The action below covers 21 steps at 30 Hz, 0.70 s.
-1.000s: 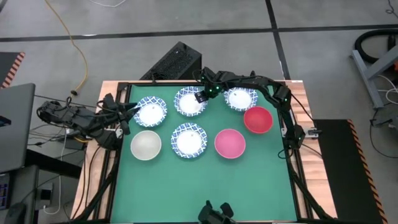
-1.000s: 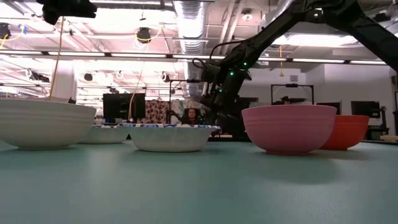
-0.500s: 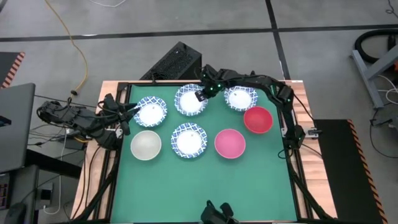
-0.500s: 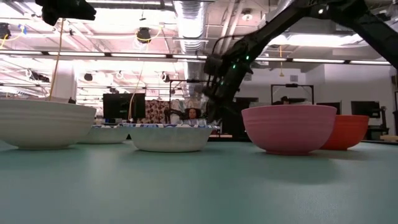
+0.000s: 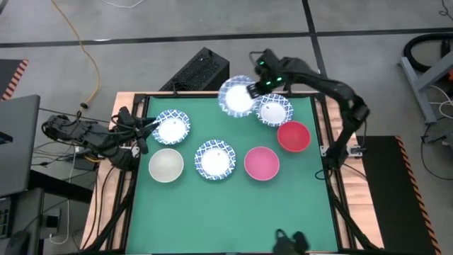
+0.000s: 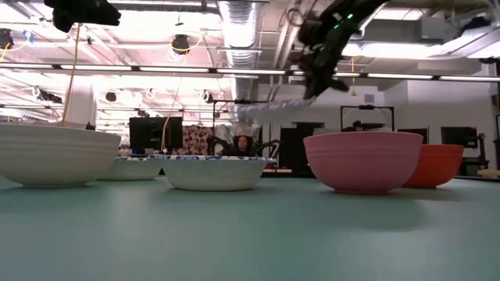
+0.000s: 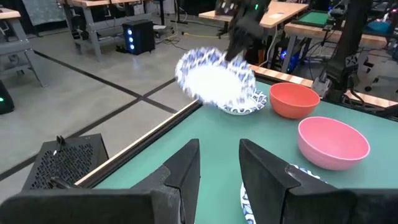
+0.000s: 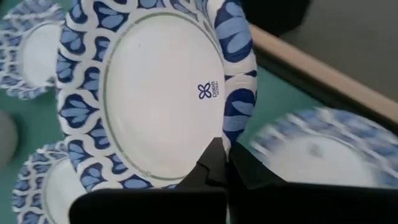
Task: Nest bowls inside each other by size order
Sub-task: Stack the white patterned bowl on top of the white patterned bowl
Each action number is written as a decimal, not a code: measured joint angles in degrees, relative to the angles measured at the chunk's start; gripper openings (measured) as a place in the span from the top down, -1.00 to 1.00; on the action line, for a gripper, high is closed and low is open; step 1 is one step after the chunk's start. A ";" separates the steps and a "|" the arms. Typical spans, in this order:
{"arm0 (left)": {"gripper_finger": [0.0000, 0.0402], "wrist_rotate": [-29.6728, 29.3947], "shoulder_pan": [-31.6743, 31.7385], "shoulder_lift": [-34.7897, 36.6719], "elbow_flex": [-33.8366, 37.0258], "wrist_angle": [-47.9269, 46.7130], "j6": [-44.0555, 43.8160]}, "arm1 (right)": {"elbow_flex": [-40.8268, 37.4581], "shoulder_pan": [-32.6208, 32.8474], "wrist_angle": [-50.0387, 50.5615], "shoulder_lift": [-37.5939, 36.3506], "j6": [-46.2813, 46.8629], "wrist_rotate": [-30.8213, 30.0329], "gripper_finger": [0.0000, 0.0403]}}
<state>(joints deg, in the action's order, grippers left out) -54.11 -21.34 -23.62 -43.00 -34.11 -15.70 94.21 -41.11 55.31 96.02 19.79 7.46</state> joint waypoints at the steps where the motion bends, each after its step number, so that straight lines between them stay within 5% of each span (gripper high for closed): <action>1: 0.49 0.00 0.00 0.00 0.00 0.00 0.00 | 0.00 -1.05 1.57 -1.36 -0.33 -0.60 0.97; 7: 0.49 0.00 0.01 0.00 0.00 0.00 0.00 | -3.60 -6.98 3.92 -8.23 -0.81 -2.01 0.97; 21: 0.49 -0.37 0.00 0.00 0.00 0.07 -0.28 | -33.99 -19.80 -16.18 -20.25 1.22 7.55 0.98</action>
<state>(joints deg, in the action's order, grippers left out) -54.48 -21.34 -23.62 -43.00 -34.04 -15.99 60.23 -60.91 39.13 75.77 21.01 15.01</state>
